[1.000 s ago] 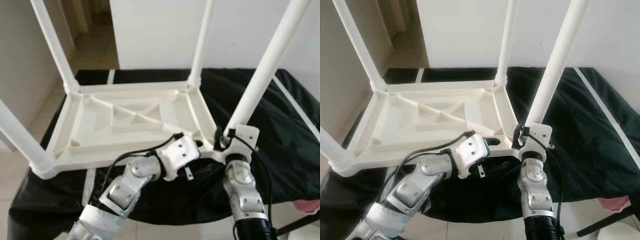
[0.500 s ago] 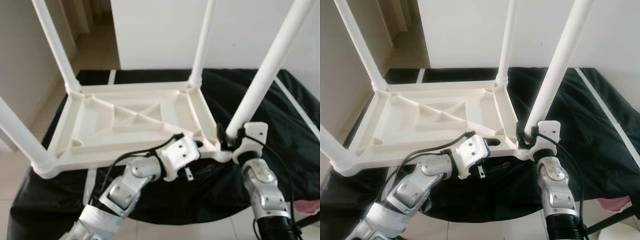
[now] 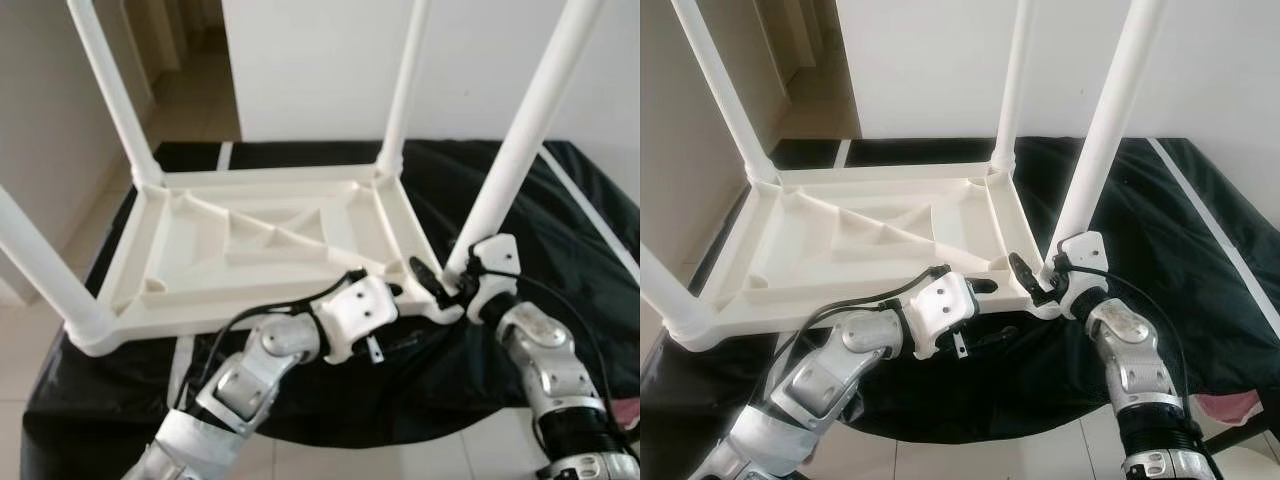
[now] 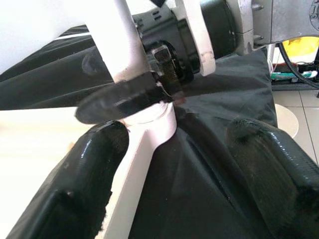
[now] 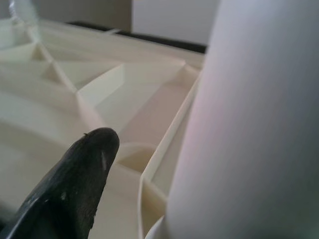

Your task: Building children table

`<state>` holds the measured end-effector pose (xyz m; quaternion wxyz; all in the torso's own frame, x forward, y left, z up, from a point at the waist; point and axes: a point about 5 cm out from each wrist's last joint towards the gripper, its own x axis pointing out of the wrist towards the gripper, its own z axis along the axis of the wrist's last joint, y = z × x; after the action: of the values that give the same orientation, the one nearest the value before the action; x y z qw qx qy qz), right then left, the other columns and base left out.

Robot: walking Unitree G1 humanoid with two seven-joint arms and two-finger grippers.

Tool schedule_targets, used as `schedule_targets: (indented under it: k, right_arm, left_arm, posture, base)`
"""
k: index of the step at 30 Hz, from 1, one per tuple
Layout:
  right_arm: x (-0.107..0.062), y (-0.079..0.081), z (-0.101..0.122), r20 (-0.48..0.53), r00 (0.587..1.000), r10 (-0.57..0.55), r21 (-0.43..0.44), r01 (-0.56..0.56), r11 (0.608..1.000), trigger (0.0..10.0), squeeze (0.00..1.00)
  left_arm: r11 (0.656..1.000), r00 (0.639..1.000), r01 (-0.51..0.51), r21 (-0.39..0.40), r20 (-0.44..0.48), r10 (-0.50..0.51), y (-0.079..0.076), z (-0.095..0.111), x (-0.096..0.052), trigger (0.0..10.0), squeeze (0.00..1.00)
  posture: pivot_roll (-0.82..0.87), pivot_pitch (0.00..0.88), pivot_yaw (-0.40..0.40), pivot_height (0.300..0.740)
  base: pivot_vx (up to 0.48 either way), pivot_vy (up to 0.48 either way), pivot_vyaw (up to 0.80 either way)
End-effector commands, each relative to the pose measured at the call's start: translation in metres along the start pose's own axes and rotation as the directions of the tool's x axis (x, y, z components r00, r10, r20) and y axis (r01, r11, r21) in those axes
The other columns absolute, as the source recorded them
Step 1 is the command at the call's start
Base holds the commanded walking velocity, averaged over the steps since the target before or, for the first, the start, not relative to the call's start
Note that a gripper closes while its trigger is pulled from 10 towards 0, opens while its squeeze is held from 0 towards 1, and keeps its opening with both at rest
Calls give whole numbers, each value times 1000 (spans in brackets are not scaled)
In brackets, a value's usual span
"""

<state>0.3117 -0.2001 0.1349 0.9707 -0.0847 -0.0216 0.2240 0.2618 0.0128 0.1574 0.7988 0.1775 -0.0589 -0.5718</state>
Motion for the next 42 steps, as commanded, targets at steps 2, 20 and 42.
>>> schedule_targets:
  k: [2, 20, 42]
  right_arm:
    - [-1, 0, -9, -49, 998, 44, -20, -45, 999, 3686, 0]
    - [-6, 2, -26, -81, 995, 63, 47, -59, 997, 10000, 0]
    - [3, 11, -34, -190, 872, -452, 147, 480, 865, 10000, 0]
  left_arm:
    - [1000, 999, 31, -4, -10, -31, -4, -3, 0, 10000, 0]
    - [1000, 1000, 10, -2, -19, -10, 1, -4, -2, 10000, 0]
    - [1000, 999, -23, -8, -28, 23, 3, -5, -5, 10000, 0]
  posture:
    - [-30, 0, -12, 740]
    - [-17, 0, -17, 740]
    - [5, 0, -45, 740]
  base:
    - [0, 0, 0]
    - [0, 0, 0]
    - [0, 0, 0]
